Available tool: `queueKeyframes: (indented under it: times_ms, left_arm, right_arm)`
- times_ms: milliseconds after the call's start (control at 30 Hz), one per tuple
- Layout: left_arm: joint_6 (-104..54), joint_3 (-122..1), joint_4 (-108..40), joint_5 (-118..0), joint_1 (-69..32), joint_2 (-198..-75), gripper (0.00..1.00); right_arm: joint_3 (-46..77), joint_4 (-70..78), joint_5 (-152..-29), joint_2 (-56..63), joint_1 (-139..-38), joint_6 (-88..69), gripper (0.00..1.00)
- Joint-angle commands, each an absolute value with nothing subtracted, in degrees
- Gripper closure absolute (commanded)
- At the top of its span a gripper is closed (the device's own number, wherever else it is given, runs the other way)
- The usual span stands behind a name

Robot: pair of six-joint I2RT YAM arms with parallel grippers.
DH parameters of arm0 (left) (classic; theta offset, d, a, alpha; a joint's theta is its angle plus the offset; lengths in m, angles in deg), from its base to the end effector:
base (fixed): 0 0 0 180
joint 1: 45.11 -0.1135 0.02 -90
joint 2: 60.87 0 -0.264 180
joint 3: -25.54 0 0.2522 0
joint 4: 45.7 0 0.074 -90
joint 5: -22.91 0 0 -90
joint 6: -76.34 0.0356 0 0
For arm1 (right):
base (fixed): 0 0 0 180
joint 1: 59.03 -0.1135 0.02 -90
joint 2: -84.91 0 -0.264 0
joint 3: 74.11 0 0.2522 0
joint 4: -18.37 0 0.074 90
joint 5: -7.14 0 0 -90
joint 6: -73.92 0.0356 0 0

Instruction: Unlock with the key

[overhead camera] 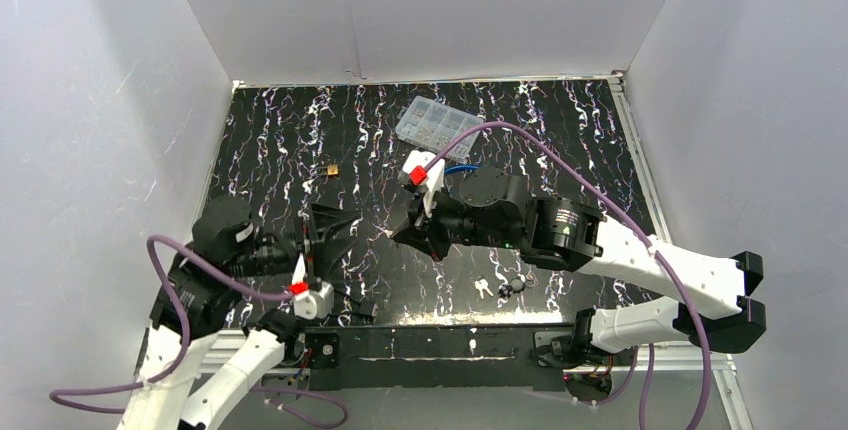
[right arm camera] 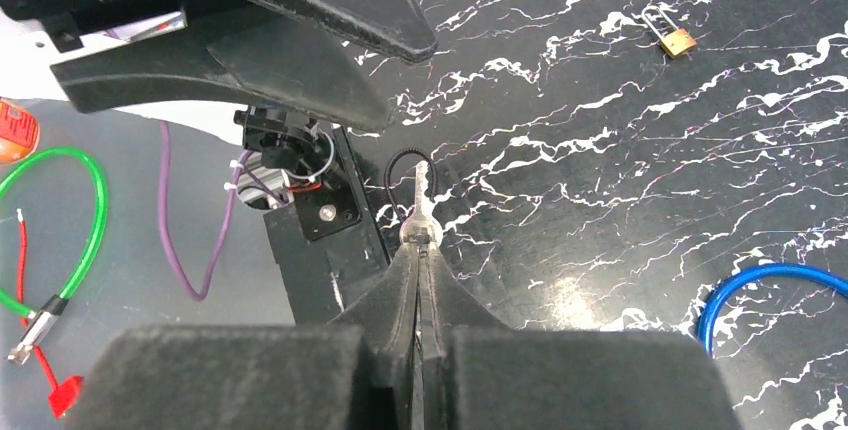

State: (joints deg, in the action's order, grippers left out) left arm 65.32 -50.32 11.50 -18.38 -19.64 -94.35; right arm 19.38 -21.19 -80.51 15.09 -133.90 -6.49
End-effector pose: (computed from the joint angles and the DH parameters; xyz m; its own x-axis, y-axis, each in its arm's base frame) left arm 0.0610 -0.0587 0.4042 0.8781 0.2992 -0.3734 0.4063 -0.0538 0.9122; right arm 0.0707 0.2557 0.4325 -0.2294 -0.2108 -0.9502 -0.9290 0.3387 0.1492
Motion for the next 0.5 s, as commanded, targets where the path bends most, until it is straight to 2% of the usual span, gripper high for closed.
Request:
queueKeyframes:
  times_ms: [0, 200, 467]
  left_arm:
    - [70.44, -45.06, 1.71, -17.19, -19.45, -89.62, 0.49]
    - [69.31, -49.07, 7.13, -17.16, -19.45, -92.44, 0.42]
    - [85.57, -41.53, 1.58, -13.11, -19.45, -87.76, 0.47]
  right_arm:
    - [22.79, -21.52, -81.95, 15.83, -134.27, -8.25, 0.99]
    - [23.55, -21.73, -82.48, 15.27, -134.44, -9.13, 0.99]
    - [25.88, -21.50, -85.61, 13.66, -134.44, -8.62, 0.99]
